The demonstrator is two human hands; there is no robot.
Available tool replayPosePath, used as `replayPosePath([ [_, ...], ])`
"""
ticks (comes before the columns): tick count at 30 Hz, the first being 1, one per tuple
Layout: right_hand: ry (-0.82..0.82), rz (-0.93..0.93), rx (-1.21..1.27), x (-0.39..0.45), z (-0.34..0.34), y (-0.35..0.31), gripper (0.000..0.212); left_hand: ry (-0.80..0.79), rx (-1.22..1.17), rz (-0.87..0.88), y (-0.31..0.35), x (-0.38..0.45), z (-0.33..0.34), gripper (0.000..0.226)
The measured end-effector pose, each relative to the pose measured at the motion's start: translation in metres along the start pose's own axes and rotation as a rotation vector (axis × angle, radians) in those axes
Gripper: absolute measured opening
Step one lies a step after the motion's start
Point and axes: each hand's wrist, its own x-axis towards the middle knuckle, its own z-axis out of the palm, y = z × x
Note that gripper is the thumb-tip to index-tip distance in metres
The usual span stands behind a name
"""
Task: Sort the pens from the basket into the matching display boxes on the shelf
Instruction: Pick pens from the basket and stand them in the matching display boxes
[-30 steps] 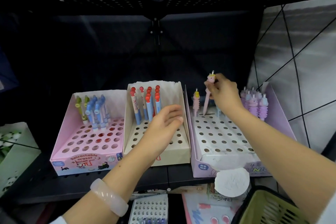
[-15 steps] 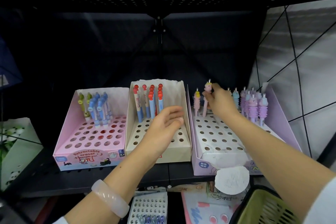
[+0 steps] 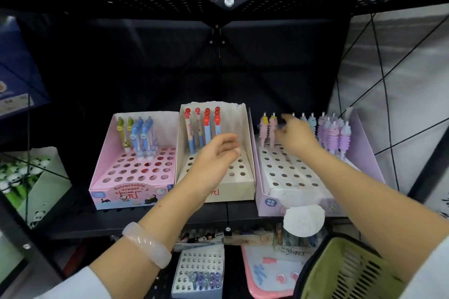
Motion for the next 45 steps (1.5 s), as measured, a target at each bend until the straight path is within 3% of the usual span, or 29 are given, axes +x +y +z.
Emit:
replayPosePath([
  [4, -0.068, -0.115, 0.170, -0.037, -0.028, -0.016, 0.033, -0.035, -0.030, 0.017, 0.009, -0.021, 0.018, 0.024],
  [7, -0.210, -0.150, 0.439, -0.088, -0.048, -0.019, 0.019, -0.117, -0.089, -0.020, 0.001, -0.056, 0.034, 0.022],
  [12, -0.436, -0.131, 0.613, -0.181, -0.057, 0.020, 0.017, -0.285, -0.115, -0.113, -0.043, -0.116, 0.067, 0.021],
  [17, -0.488, 0.090, 0.365, -0.244, -0.018, 0.112, 0.014, -0.445, 0.012, -0.049, -0.077, -0.137, 0.122, 0.017],
  [20, -0.691, 0.071, -0.058, -0.271, 0.011, 0.169, 0.019, -0.595, 0.231, 0.055, -0.095, -0.138, 0.155, 0.018],
  [23, -0.934, 0.091, -0.273, -0.296, 0.040, 0.211, 0.028, -0.748, 0.499, 0.144, -0.115, -0.133, 0.177, 0.029],
  [27, -1.232, 0.229, -0.441, -0.323, 0.068, 0.240, 0.062, -0.932, 0.749, 0.060, -0.136, -0.128, 0.194, 0.035],
  [30, -1.237, 0.161, -0.591, -0.342, 0.083, 0.248, 0.080, -0.998, 0.771, 0.010, -0.145, -0.129, 0.203, 0.038],
  [33, -1.160, 0.062, -0.484, -0.358, 0.091, 0.247, 0.073, -1.026, 0.767, -0.014, -0.150, -0.128, 0.206, 0.035],
  [36, -1.310, 0.146, -0.195, -0.364, 0.088, 0.249, 0.079, -1.015, 0.746, -0.015, -0.151, -0.127, 0.208, 0.034],
  [38, -1.432, 0.103, -0.240, -0.365, 0.084, 0.253, 0.092, -1.025, 0.735, -0.017, -0.151, -0.128, 0.208, 0.034],
  [40, -1.433, 0.026, -0.309, -0.368, 0.085, 0.256, 0.100, -1.032, 0.718, -0.026, -0.151, -0.129, 0.209, 0.035],
  [45, -1.409, 0.137, -0.194, -0.356, 0.094, 0.246, 0.097, -1.019, 0.671, -0.061, -0.151, -0.129, 0.210, 0.035],
])
